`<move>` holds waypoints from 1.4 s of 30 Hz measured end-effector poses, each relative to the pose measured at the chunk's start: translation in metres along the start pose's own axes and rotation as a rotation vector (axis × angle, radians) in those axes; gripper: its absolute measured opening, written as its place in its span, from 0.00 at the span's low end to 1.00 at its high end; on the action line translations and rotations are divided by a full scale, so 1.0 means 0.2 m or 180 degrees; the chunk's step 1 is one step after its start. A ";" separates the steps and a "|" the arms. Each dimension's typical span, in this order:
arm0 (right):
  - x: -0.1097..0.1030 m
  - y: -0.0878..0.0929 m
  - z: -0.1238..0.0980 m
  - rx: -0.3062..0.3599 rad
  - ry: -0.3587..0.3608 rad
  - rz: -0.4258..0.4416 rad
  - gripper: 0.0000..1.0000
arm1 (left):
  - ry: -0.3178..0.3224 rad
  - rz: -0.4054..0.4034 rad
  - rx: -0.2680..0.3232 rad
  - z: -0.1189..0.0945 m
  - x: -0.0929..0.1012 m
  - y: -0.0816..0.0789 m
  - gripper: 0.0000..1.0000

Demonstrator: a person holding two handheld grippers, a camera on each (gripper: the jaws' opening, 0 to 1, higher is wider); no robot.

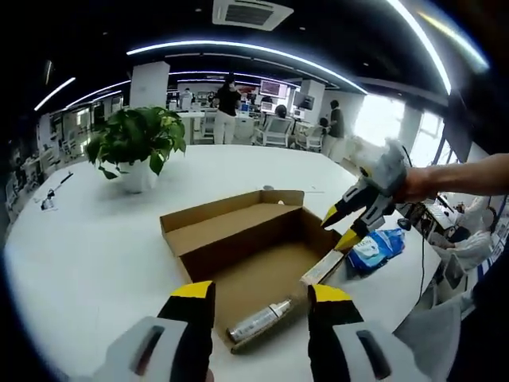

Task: Operate the shoe box by opening the lid, removing the specified soft item, and placing it in the target area until the item is outside and the box remains undamaged.

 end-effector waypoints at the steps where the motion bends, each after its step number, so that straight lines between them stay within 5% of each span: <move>1: 0.00 0.00 0.01 -0.0034 -0.0042 -0.0045 0.36 | -0.0003 0.0006 -0.0005 -0.01 0.00 0.00 0.48; 7: 0.03 0.07 0.06 -0.0394 -0.0171 -0.0454 0.37 | 0.0015 0.0004 -0.0028 -0.03 -0.04 0.02 0.52; 28: 0.00 0.08 0.22 -0.0745 -0.0651 -0.0712 0.36 | 0.0013 -0.0059 -0.0038 -0.10 0.01 0.05 0.55; 42: 0.00 0.07 0.19 -0.0768 -0.0522 -0.0796 0.42 | 0.0018 -0.0086 -0.0037 -0.11 0.00 0.05 0.55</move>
Point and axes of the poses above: the point that each gripper's makers call its tool centre point, and the gripper's own axes: z roughly forward along the fingers, x roughly to its right, y roughly out of its underside, the point moved 3 cm from there along -z, roughly backward along the fingers, and after that the axes turned 8 degrees about x, right-handed, at the moved point
